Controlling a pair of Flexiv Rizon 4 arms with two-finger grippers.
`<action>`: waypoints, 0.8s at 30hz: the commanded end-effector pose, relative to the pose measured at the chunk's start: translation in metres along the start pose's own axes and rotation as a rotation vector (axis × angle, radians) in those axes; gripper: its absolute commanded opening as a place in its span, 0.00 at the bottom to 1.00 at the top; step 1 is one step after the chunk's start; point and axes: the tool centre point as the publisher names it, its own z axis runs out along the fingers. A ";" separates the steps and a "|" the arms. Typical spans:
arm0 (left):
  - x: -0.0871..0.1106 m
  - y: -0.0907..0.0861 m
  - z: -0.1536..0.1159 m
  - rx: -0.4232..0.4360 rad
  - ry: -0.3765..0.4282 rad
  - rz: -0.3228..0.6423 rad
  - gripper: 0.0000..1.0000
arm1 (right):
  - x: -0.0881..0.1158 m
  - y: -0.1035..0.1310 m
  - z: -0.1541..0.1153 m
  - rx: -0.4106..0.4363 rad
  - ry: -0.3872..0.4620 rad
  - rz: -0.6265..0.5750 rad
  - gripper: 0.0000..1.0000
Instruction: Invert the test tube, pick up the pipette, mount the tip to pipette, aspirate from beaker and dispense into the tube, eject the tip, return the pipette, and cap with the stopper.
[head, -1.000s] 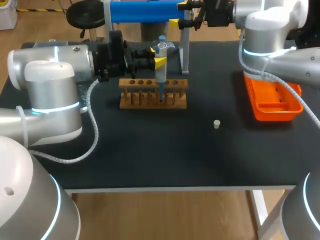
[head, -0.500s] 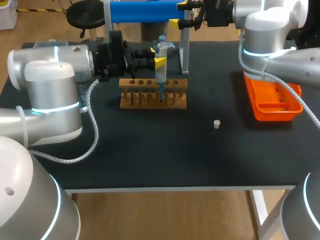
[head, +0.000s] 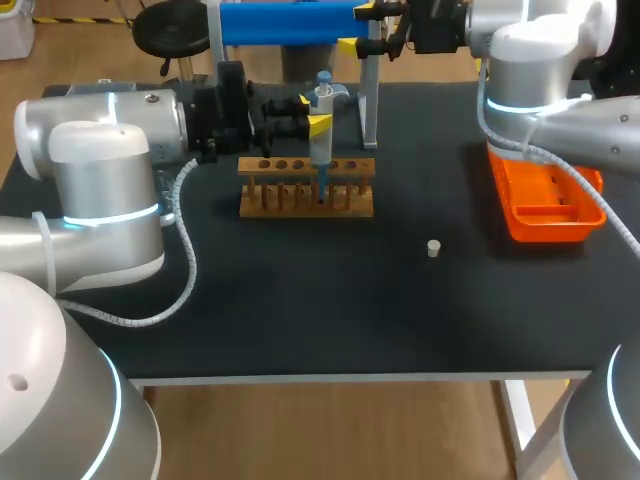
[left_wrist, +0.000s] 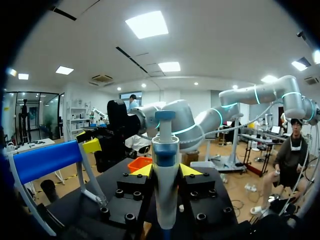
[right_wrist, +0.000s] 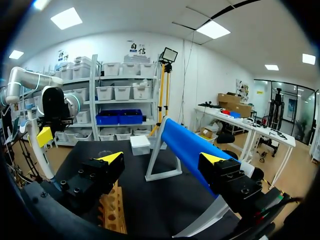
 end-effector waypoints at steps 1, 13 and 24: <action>0.000 0.000 -0.014 -0.020 -0.047 0.004 0.00 | 0.000 0.000 0.000 0.002 0.001 0.000 1.00; -0.046 0.006 -0.071 -0.099 -0.188 -0.010 0.00 | 0.000 0.000 0.000 0.002 0.001 0.000 1.00; -0.098 0.003 -0.109 -0.139 -0.271 -0.018 0.00 | 0.000 0.000 0.000 0.002 0.001 0.000 1.00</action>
